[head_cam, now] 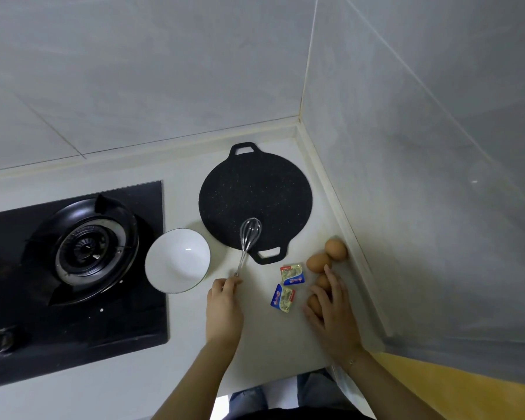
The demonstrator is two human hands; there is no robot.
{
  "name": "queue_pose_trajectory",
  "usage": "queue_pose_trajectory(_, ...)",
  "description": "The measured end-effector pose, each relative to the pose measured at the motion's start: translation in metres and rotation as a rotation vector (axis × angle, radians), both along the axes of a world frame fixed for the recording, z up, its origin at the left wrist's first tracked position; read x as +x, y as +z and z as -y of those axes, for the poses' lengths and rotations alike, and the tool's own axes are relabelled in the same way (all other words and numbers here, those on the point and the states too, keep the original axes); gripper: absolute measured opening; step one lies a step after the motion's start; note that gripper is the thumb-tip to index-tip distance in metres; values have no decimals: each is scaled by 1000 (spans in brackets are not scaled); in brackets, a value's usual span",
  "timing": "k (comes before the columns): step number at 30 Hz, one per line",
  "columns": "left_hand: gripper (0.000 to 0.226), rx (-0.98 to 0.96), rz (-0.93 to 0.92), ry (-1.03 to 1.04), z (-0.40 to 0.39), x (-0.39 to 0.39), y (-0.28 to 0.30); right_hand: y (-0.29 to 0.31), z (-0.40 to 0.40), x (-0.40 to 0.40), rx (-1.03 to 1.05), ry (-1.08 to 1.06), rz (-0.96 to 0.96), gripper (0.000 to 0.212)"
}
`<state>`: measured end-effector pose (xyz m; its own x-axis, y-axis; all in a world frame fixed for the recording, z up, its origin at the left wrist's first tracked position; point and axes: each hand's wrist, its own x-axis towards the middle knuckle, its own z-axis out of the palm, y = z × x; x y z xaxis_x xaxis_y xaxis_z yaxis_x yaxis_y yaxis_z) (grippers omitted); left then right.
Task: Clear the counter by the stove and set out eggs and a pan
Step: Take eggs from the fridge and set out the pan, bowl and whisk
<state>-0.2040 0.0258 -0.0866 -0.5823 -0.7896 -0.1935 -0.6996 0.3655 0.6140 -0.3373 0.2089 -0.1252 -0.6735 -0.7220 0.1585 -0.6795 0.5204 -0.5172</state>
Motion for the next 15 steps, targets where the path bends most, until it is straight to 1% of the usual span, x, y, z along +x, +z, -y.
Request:
queue_pose_trajectory(3, 53, -9, -28, -36, 0, 12, -3, 1, 5, -8, -14, -14, 67, 37)
queue_pose_trajectory(6, 58, -14, -68, -49, 2, 24, -4, 5, 13, -15, -34, -35, 83, 44)
queue_pose_trajectory(9, 53, -40, -115, -109, 6, 39, -7, 9, 19, -20, -48, -67, 85, 41)
queue_pose_trajectory(11, 48, -71, -152, -158, 8, 48, -10, 11, 22, -22, -53, -127, 89, 39)
queue_pose_trajectory(15, 57, -11, -210, -134, 14, 55, -15, 12, 23, -21, -71, -197, 105, 43)
